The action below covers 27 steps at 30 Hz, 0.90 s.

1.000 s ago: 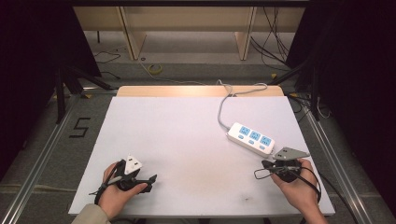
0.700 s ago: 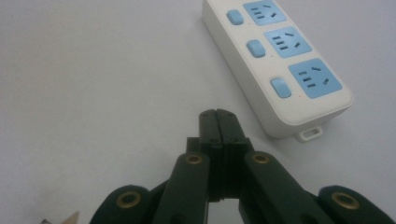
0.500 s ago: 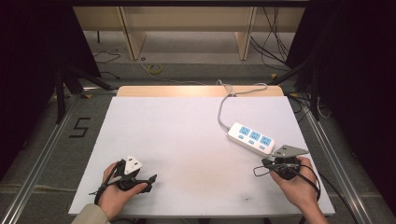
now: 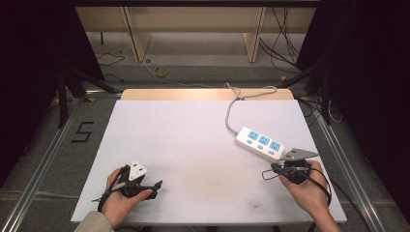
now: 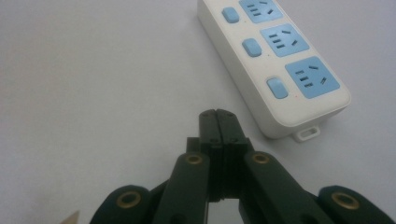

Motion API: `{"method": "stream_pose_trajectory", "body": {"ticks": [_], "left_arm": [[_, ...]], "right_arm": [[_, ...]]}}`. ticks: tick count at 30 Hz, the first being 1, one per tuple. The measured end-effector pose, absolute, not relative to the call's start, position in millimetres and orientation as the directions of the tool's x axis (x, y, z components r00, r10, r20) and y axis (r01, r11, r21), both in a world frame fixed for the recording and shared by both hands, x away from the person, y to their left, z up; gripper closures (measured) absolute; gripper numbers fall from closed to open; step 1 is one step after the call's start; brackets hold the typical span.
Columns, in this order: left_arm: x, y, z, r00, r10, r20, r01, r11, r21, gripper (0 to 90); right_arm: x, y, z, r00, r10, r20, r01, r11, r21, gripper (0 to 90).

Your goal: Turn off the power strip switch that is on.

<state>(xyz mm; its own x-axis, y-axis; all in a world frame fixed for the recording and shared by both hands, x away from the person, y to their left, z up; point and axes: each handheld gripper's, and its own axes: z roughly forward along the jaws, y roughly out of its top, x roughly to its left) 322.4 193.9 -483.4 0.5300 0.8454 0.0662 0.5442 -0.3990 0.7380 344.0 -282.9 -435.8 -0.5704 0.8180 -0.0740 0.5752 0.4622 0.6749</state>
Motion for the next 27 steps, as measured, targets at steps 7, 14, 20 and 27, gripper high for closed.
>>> {"method": "stream_pose_trajectory", "body": {"ticks": [7,14,20,27], "left_arm": [[322.6,193.8,-483.1,0.529,0.846,0.067,0.544,-0.399,0.738,16.2],[322.6,193.7,-483.1,0.529,0.846,0.067,0.544,-0.398,0.739,16.2],[322.7,193.7,-483.0,0.529,0.846,0.068,0.544,-0.399,0.739,16.2],[322.7,193.6,-483.0,0.528,0.846,0.068,0.543,-0.399,0.739,16.2]], "right_arm": [[347.6,-283.3,-434.0,-0.563,0.823,-0.072,0.584,0.458,0.670,90.0],[350.8,-283.1,-433.4,-0.560,0.826,-0.068,0.590,0.455,0.667,90.0],[352.8,-283.2,-432.6,-0.558,0.827,-0.068,0.594,0.455,0.664,90.0],[354.9,-282.8,-432.3,-0.557,0.828,-0.065,0.598,0.454,0.660,90.0]]}}
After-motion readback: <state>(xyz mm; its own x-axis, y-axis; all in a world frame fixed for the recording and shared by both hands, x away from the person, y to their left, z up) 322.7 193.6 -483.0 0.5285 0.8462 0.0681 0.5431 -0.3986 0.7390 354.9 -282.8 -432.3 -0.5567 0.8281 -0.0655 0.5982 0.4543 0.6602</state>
